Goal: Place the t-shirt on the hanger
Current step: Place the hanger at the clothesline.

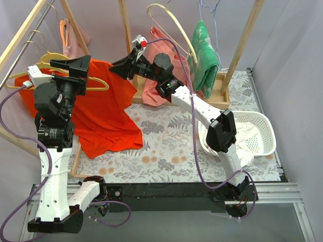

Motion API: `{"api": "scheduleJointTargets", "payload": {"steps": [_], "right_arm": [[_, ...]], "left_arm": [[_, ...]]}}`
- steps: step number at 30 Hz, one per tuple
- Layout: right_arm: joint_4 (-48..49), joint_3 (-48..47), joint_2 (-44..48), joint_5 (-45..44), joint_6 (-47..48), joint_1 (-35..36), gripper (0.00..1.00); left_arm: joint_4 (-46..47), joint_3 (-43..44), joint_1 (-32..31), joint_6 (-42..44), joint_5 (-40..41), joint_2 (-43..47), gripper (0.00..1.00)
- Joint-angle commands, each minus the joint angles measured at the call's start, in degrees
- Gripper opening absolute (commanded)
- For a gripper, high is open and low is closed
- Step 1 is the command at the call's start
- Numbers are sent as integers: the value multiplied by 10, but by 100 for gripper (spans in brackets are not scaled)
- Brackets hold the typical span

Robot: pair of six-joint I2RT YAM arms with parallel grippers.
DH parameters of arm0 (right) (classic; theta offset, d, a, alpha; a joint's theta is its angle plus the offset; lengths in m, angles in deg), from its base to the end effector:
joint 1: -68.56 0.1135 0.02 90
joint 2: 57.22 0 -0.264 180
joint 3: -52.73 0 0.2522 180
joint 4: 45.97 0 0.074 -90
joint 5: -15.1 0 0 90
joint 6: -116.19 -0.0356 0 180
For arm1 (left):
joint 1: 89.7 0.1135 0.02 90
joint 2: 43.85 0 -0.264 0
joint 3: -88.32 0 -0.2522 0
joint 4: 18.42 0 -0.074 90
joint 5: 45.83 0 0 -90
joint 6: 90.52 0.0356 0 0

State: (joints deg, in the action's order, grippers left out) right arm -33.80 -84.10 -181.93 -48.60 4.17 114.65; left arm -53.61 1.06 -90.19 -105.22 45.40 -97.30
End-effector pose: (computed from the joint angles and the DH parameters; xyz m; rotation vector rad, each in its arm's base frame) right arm 0.3447 0.3808 0.4270 -0.6862 1.1015 1.2944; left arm 0.1673 -0.0007 0.4931 -1.3411 1.0192 -1.4263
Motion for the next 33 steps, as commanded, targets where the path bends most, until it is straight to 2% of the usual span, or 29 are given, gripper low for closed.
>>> {"api": "scheduleJointTargets", "payload": {"steps": [1,5,14,20,21,24,25,28,33], "right_arm": [[31,36,56,17,11,-3,44],[32,70,96,22,15,-2,53],[29,151,183,18,10,6,62],[6,288,299,-34,9,11,64],[6,342,318,-54,9,11,64],[-11,423,404,-102,6,11,67],[-19,473,447,-115,5,11,67],[-55,569,533,-170,-13,11,69],[-138,708,672,-266,-64,11,72]], "left_arm": [[-26,49,4,73,-59,11,98],[-35,75,4,103,-118,-4,98],[-24,113,4,144,-261,-43,98],[-3,140,-9,162,-330,-87,98],[2,142,-16,163,-337,-93,98],[4,142,-83,193,-303,-116,98],[3,141,-148,206,-247,-124,98],[-9,140,-262,252,-170,-143,98],[-21,80,-370,309,-23,-153,98]]}}
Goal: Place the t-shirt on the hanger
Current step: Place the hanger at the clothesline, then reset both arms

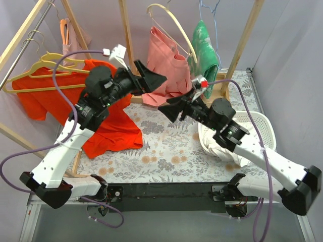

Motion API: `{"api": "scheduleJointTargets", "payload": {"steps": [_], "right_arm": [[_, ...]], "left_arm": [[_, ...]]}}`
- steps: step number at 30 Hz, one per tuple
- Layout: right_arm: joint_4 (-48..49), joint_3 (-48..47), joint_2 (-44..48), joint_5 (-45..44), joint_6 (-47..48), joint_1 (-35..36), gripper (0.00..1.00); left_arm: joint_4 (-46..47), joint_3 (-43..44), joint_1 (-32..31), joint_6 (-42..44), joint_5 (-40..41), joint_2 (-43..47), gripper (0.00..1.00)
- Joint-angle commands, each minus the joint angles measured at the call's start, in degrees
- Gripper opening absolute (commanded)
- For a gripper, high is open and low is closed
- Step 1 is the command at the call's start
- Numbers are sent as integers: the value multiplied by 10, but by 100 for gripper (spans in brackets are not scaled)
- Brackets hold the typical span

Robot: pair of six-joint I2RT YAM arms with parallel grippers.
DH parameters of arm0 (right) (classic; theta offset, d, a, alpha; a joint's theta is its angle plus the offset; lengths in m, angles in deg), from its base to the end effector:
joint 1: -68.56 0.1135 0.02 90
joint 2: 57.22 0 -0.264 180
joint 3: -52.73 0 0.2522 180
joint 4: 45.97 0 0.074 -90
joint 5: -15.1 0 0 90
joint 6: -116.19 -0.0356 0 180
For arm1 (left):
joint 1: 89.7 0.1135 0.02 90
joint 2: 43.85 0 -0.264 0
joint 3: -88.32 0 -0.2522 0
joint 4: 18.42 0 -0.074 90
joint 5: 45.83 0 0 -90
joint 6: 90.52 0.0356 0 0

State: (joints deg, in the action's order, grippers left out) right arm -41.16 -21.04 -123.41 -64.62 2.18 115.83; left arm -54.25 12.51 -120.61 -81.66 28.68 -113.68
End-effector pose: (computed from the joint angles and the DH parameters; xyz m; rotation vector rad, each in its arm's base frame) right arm 0.1785 0.2026 0.4117 -0.4506 1.3857 1.1551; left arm 0.2057 -0.1342 0.5009 -0.5715 1.8057 -1.6603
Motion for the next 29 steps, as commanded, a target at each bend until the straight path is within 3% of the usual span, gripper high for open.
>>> {"api": "scheduleJointTargets", "payload": {"steps": [1,7,12,17,20,29], "right_arm": [[-110,95,130,-133,-64,-1,72],[-251,190,264,-250,-133,-2,77],[-347,209,290,-307,-163,-2,79],[-370,211,280,-323,-185,-2,92],[-395,204,273,-344,-195,-1,93],[-440,184,233,-377,-213,-2,98]], "left_arm": [[-19,-49,-101,91,171,10,98],[-9,-227,-168,88,185,27,98],[37,-365,-180,57,156,78,98],[42,-415,-181,54,183,137,98],[10,-435,-181,14,220,151,98],[-10,-414,-180,67,250,116,98]]}}
